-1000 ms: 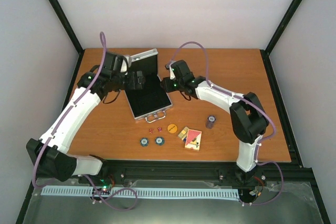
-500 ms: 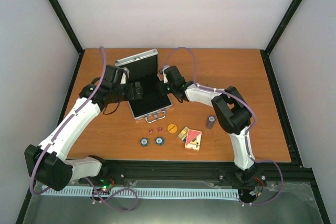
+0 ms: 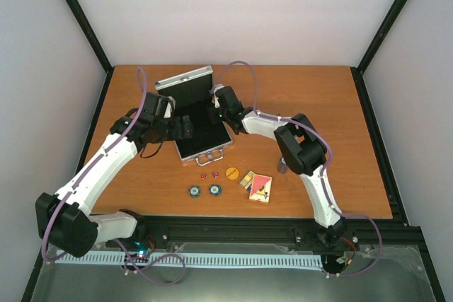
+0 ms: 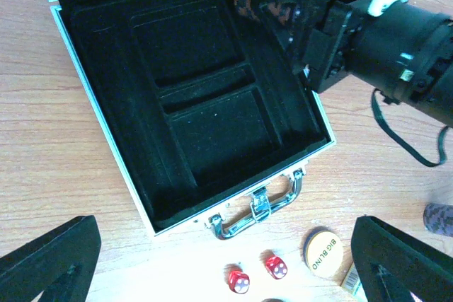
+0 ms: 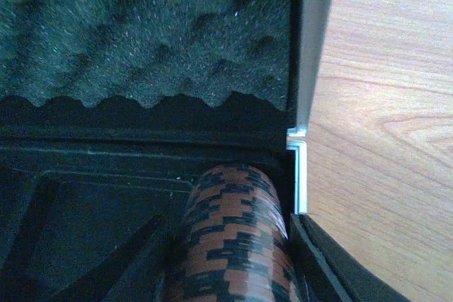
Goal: Pack up texas hold em set
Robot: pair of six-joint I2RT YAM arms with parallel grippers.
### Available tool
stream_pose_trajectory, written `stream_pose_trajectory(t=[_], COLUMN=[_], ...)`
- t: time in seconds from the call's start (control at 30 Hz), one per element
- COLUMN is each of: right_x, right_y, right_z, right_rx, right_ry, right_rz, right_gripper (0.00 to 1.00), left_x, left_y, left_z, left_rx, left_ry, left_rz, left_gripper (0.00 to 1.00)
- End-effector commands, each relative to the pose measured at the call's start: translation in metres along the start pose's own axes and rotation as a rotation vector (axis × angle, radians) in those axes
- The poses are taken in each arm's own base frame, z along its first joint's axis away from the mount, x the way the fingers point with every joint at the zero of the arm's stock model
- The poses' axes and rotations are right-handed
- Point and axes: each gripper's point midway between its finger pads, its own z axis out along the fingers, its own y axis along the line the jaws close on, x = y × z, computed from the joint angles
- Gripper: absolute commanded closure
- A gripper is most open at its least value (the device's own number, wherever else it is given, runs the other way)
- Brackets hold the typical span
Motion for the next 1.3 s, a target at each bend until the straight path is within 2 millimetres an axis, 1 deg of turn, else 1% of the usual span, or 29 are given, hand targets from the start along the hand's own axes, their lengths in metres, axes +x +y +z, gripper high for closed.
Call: stream_pose_trajectory(t=[0.0, 0.13, 0.2, 0.3, 0.33, 0.37, 0.4, 0.5, 0.57, 0.7, 0.77, 0.83, 0.9, 0.93, 0.97, 1.0, 1.03, 1.1, 1.2, 1.27], right_x=[-0.029, -0.021, -0.015, -0.005, -0.001, 0.002, 0.005, 0.009, 0.007, 0.003, 0.000, -0.010, -0.019, -0.023, -0.027, -0.031, -0.033, -0.037, -0.031, -0.021], right_y=[0.007, 0.003, 0.001, -0.001, -0.002, -0.003, -0.005, -0.008, -0.006, -0.003, -0.001, 0.003, 0.007, 0.010, 0.012, 0.014, 0.017, 0.022, 0.030, 0.033], right_z=[0.009, 0.012, 0.013, 0.017, 0.017, 0.017, 0.017, 0.012, 0.009, 0.003, 0.001, -0.010, -0.021, -0.028, -0.034, -0.042, -0.048, -0.061, -0.073, -0.077], right_rx=[0.004, 0.059, 0.085, 0.105, 0.112, 0.122, 0.134, 0.149, 0.142, 0.130, 0.126, 0.116, 0.105, 0.096, 0.088, 0.077, 0.065, 0.039, -0.019, -0.083], right_ry=[-0.114, -0.114, -0.107, -0.073, -0.063, -0.053, -0.043, -0.025, -0.020, -0.003, 0.007, 0.010, 0.008, 0.010, 0.013, 0.015, 0.025, 0.045, 0.111, 0.160], right_rz=[-0.004, -0.027, -0.033, -0.042, -0.047, -0.050, -0.053, -0.062, -0.070, -0.080, -0.082, -0.084, -0.081, -0.080, -0.080, -0.077, -0.079, -0.075, -0.045, 0.005], right_gripper=[0.97, 0.97, 0.94, 0.79, 0.72, 0.63, 0.58, 0.48, 0.45, 0.36, 0.35, 0.29, 0.19, 0.16, 0.12, 0.05, 0.01, 0.00, 0.00, 0.00], left_x=[-0.005, -0.004, -0.003, -0.002, -0.003, -0.003, -0.003, -0.004, -0.005, -0.007, -0.009, -0.011, -0.011, -0.011, -0.012, -0.012, -0.011, -0.011, -0.012, -0.013], left_y=[-0.009, -0.009, -0.010, -0.011, -0.011, -0.012, -0.013, -0.014, -0.014, -0.016, -0.016, -0.016, -0.015, -0.014, -0.013, -0.012, -0.011, -0.010, -0.011, -0.012], left_z=[-0.001, 0.000, 0.002, 0.004, 0.004, 0.005, 0.005, 0.006, 0.007, 0.009, 0.011, 0.013, 0.014, 0.015, 0.016, 0.018, 0.021, 0.028, 0.037, 0.041], left_rx=[0.036, 0.042, 0.045, 0.050, 0.053, 0.054, 0.057, 0.062, 0.062, 0.066, 0.065, 0.063, 0.057, 0.054, 0.050, 0.046, 0.044, 0.041, 0.045, 0.049], left_ry=[-0.020, -0.015, -0.011, -0.005, -0.004, -0.005, -0.006, -0.005, -0.005, -0.009, -0.013, -0.018, -0.023, -0.024, -0.028, -0.030, -0.033, -0.032, -0.025, -0.024], left_rz=[-0.004, -0.002, -0.003, -0.005, -0.007, -0.010, -0.011, -0.014, -0.017, -0.019, -0.018, -0.017, -0.015, -0.014, -0.012, -0.011, -0.011, -0.011, -0.014, -0.018], left_gripper=[0.00, 0.00, 0.00, 0.00, 0.00, 0.00, 0.00, 0.00, 0.00, 0.00, 0.00, 0.00, 0.00, 0.00, 0.00, 0.00, 0.00, 0.00, 0.00, 0.00])
